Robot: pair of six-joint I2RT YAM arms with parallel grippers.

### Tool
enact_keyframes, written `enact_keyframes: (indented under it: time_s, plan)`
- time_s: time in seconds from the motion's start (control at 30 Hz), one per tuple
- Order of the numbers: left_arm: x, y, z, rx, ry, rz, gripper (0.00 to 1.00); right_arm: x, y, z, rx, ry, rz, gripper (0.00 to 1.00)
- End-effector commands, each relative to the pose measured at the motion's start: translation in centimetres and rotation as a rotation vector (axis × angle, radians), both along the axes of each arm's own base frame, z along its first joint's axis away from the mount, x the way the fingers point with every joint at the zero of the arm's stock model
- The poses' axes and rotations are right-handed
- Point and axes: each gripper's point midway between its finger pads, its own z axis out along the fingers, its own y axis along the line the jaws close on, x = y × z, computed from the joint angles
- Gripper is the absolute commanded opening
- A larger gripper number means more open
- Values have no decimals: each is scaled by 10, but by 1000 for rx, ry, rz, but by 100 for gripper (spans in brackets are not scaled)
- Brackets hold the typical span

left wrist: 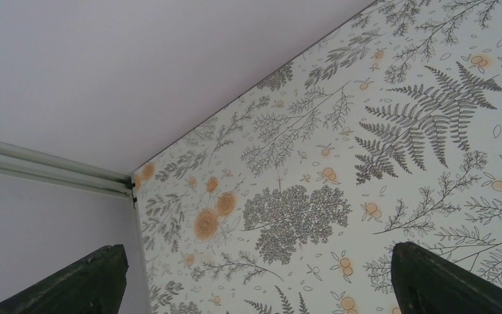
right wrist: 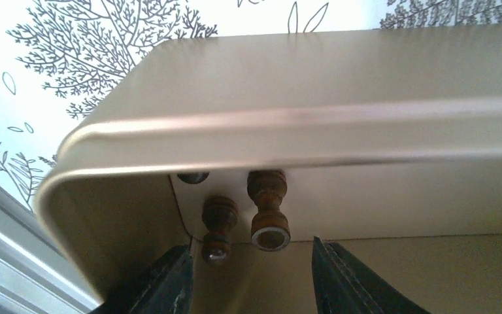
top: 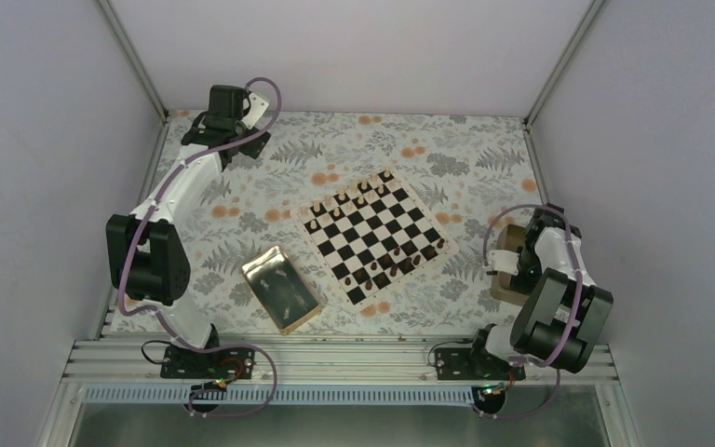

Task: Set up the chess pieces on the board
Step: Pick up the chess piece from the storage box.

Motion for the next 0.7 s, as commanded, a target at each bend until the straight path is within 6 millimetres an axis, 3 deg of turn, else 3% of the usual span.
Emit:
enact_keyframes:
  time_s: [0.0, 0.53, 0.67]
  plan:
    - [0, -2, 4, 3, -8, 8, 100, -2, -5, -6, -16, -1, -12, 49]
    - [2, -4, 3, 9, 1, 2, 100, -4, -17, -20, -23, 43, -68, 39]
    - [3, -5, 1, 12, 5, 2, 100, 0, -18, -19, -19, 37, -72, 30]
